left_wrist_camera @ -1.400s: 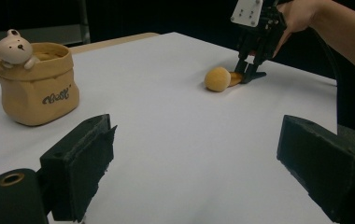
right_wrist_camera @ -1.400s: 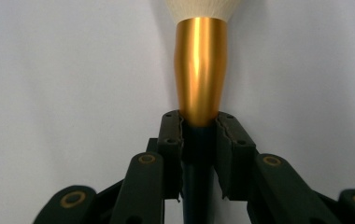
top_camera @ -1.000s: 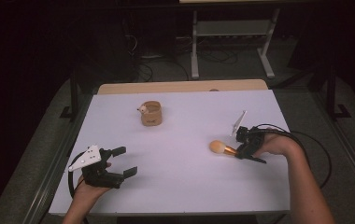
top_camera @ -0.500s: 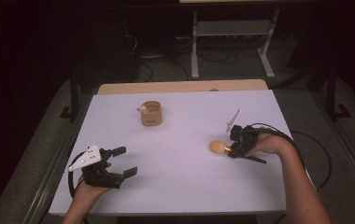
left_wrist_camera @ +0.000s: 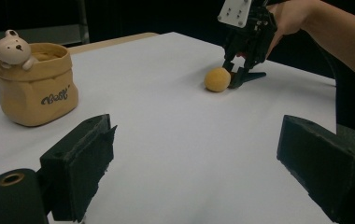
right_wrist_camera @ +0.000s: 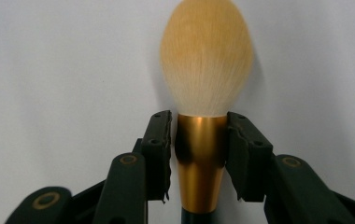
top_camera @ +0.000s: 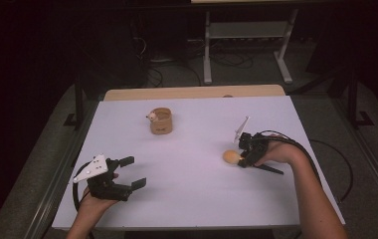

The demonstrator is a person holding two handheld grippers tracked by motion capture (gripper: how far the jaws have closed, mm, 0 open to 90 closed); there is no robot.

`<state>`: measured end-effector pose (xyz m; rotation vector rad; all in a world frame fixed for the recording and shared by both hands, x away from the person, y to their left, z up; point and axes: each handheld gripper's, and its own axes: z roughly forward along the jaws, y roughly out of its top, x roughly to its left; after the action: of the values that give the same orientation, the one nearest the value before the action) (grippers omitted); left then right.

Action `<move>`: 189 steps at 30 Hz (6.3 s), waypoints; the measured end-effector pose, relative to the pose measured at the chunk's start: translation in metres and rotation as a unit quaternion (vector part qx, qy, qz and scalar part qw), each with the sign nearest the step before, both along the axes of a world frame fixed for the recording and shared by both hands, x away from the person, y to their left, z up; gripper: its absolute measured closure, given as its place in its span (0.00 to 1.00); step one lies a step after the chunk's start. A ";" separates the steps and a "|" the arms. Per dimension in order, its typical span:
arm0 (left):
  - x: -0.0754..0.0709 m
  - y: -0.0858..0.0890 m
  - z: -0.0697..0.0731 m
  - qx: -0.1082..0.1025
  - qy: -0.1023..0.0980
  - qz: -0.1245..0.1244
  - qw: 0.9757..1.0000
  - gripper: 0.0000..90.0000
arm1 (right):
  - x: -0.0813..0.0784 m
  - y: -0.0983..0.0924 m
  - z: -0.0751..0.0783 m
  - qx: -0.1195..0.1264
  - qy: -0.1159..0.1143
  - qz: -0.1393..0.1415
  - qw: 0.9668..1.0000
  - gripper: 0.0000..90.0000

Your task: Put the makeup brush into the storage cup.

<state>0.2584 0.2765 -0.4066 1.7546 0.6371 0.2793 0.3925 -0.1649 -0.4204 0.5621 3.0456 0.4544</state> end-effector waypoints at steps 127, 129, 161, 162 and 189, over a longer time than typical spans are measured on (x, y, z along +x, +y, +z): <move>0.045 -0.050 0.027 0.002 -0.034 -0.046 0.998 0.11 | -0.016 -0.004 0.078 0.410 -0.138 -0.138 0.891 0.73; 0.048 -0.054 0.029 0.001 -0.038 -0.051 0.998 0.11 | -0.017 -0.002 0.079 0.413 -0.136 -0.137 0.890 0.73; 0.067 -0.108 0.034 -0.002 -0.049 -0.111 0.993 0.15 | -0.022 0.023 0.077 0.454 -0.116 -0.119 0.875 0.73; 0.067 -0.110 0.033 -0.001 -0.046 -0.113 0.993 0.15 | -0.021 0.024 0.077 0.458 -0.114 -0.118 0.874 0.73; 0.069 -0.136 0.024 -0.003 -0.033 -0.121 0.992 0.24 | -0.037 0.052 0.080 0.490 -0.093 -0.077 0.863 0.73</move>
<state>0.3277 0.1405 -0.3826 1.7895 0.3712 0.1666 0.3550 -0.1130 -0.3400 0.6818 2.3419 1.9209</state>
